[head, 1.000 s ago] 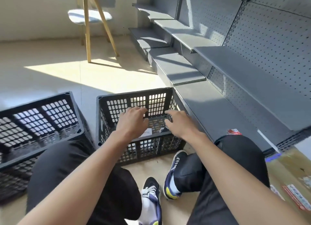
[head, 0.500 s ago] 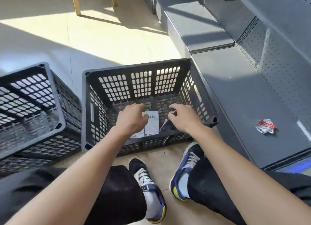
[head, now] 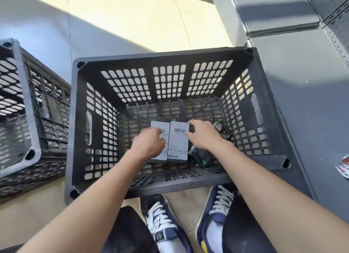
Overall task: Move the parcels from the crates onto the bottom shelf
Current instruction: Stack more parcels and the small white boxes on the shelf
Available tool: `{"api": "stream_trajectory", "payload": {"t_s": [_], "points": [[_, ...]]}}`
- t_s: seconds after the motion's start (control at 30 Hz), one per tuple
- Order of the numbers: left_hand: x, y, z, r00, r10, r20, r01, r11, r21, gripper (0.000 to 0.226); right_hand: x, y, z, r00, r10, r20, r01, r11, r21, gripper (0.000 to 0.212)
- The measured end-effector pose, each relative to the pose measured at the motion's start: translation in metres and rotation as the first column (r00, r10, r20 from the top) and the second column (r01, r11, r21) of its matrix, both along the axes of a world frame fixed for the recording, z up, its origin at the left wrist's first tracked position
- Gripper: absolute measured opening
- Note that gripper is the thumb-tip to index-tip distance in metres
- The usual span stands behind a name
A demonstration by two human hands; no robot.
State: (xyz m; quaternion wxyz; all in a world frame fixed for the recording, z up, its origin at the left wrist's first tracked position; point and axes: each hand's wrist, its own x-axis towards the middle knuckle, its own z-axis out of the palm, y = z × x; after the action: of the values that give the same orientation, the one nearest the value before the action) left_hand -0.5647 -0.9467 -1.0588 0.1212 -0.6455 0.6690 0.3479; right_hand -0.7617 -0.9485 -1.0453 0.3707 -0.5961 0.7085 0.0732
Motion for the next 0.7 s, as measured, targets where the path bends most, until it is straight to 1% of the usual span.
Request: {"api": "stream_trajectory", "payload": {"t_s": [0.1, 0.23, 0.37, 0.47, 0.57, 0.7], "points": [[0.0, -0.008, -0.018, 0.999, -0.043, 0.013, 0.043, 0.998, 0.036, 0.051, 0.006, -0.007, -0.025, 0.991, 0.127, -0.034, -0.124, 0.989, 0.075, 0.055], [-0.002, -0.016, -0.031, 0.989, -0.134, 0.057, 0.129, 0.988, 0.083, 0.054, 0.016, -0.012, -0.049, 0.958, 0.283, -0.054, -0.268, 0.944, 0.191, 0.064], [-0.002, -0.016, -0.044, 0.953, -0.283, 0.11, 0.271, 0.956, 0.116, 0.049, 0.023, -0.012, -0.068, 0.904, 0.422, -0.071, -0.386, 0.877, 0.286, 0.066], [0.001, -0.013, -0.055, 0.92, -0.372, 0.122, 0.359, 0.926, 0.115, 0.051, 0.027, -0.007, -0.08, 0.877, 0.473, -0.088, -0.421, 0.843, 0.335, 0.071], [0.008, -0.016, -0.062, 0.92, -0.371, 0.125, 0.365, 0.928, 0.074, 0.057, 0.027, -0.007, -0.088, 0.859, 0.502, -0.098, -0.447, 0.83, 0.335, 0.077], [0.02, -0.025, -0.07, 0.955, -0.271, 0.119, 0.271, 0.962, 0.015, 0.059, 0.02, -0.018, -0.092, 0.852, 0.511, -0.113, -0.471, 0.842, 0.262, 0.08]]}}
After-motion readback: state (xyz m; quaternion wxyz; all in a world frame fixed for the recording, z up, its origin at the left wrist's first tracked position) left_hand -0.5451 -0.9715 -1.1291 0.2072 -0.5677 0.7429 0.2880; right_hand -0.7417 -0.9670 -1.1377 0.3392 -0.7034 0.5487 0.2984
